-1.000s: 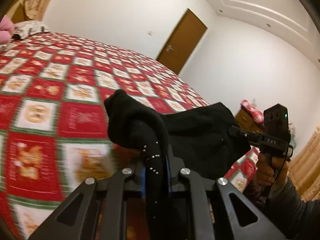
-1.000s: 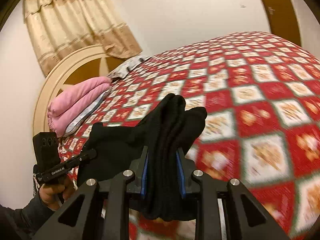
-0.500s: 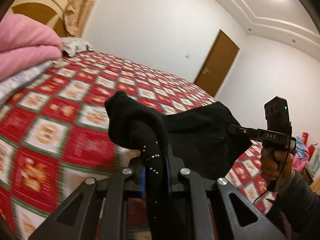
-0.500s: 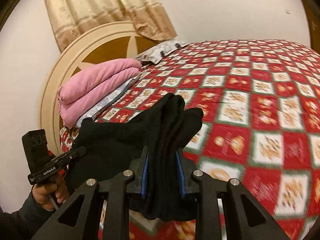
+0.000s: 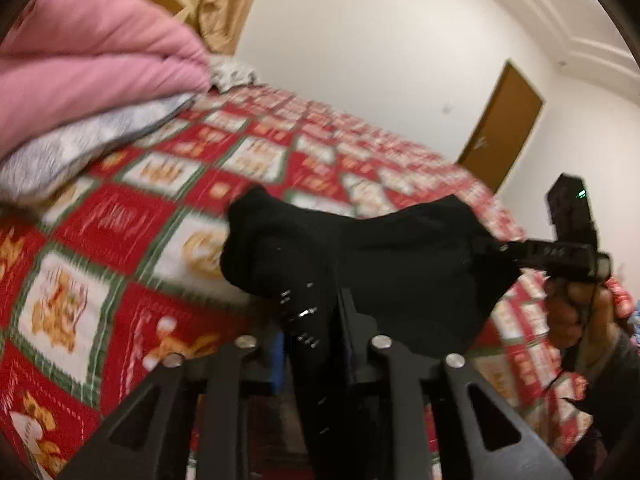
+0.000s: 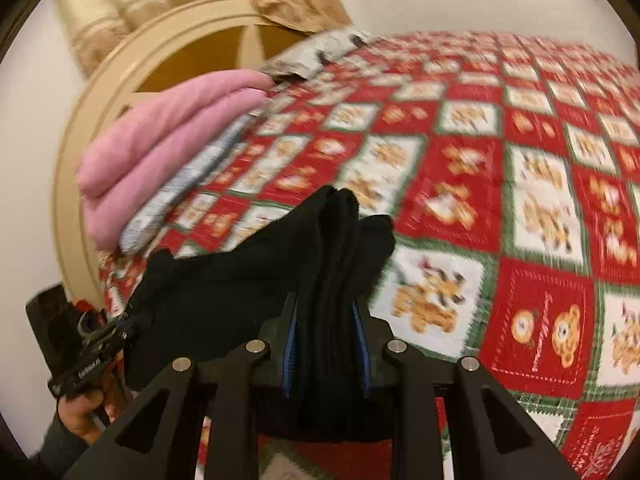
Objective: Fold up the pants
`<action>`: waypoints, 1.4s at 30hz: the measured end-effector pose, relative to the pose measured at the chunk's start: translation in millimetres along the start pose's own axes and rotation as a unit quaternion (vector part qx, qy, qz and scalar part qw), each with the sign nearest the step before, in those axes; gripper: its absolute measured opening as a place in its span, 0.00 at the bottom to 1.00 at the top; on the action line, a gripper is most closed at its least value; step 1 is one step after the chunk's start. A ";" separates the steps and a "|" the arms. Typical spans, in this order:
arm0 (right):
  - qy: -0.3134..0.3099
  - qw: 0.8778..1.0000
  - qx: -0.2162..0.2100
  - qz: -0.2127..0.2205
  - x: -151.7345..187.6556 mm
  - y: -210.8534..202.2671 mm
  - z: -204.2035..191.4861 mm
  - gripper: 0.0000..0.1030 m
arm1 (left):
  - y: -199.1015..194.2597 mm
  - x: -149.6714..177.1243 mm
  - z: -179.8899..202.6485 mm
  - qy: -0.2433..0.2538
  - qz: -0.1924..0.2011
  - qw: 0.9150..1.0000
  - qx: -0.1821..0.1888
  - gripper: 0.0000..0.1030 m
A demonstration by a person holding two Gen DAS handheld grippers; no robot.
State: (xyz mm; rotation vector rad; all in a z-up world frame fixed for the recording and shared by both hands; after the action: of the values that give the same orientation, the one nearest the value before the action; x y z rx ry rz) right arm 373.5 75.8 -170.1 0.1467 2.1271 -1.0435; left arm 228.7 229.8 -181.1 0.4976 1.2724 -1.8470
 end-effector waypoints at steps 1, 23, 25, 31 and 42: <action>0.013 1.000 0.000 -0.005 3.7 4.4 8.0 0.27 | 3.7 4.1 -5.5 -0.001 -0.005 1.000 -0.011 0.34; 0.064 0.997 0.028 0.018 18.5 -1.1 48.0 0.54 | -2.1 20.0 -18.3 0.015 0.013 0.997 -0.075 0.75; 0.054 0.997 0.054 0.029 17.7 -11.6 48.5 0.54 | -6.9 20.6 -18.2 0.016 0.010 0.997 -0.079 0.75; 0.034 0.991 0.116 0.065 20.9 -48.5 42.2 0.54 | -29.2 22.3 -9.7 0.033 0.014 0.995 -0.097 0.75; -0.035 0.981 0.156 0.114 47.6 -121.5 -28.6 0.58 | -73.2 19.8 41.6 0.054 0.045 0.996 -0.064 0.82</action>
State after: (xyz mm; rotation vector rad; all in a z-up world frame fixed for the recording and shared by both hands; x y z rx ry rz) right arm 274.4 6.1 -113.8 0.4854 1.8217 -1.2175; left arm 163.6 195.5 -135.5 0.5819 1.4070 -1.6723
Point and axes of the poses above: each gripper's, at about its wrist camera, not at the fingertips, and y roughly the way its jaws point, z to its right, x to its underside, the point moved 8 cm from there along y, roughly the way its jaws point, and after that the axes turned 6 degrees about -y, right-handed, at the moved point
